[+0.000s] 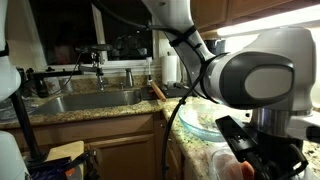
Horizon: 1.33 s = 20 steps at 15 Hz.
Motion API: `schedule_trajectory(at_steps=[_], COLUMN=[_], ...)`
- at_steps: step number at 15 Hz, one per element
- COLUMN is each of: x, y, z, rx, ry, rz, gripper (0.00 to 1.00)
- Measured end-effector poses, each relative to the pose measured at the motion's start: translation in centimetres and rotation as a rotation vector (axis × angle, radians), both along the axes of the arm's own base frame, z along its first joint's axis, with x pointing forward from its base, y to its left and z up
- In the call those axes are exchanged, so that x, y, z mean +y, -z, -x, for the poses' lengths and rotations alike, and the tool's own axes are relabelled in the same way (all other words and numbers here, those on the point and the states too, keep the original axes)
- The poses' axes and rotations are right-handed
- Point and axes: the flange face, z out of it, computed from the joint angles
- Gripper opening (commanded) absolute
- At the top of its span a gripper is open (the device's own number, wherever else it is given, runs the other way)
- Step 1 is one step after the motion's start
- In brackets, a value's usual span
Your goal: Remove a peach from the bag and put it in the glass bowl
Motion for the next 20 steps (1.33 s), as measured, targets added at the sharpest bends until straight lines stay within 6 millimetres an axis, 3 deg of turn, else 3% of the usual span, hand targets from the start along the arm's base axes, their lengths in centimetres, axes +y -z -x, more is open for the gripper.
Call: schedule_trajectory(at_steps=[4,6,7,9,12,16,20], x=[-0.07,-0.08,-0.07,-0.02,-0.02,-0.02,-0.02], y=[0.06,0.16,0.20,0.24,0.09,0.06,0.04], z=[-0.35,-0.51,-0.55,-0.60,-0.77,-0.80,-0.83], rx=[-0.002,-0.001,-0.001,-0.001,-0.004,-0.005,-0.005], ry=[-0.002,-0.004,-0.004,-0.006,-0.007,-0.007,-0.008], rz=[0.003,0.004,0.004,0.004,0.006,0.006,0.007], gripper=[1.00,0.85,0.69,0.63,0.66,0.44,0.43])
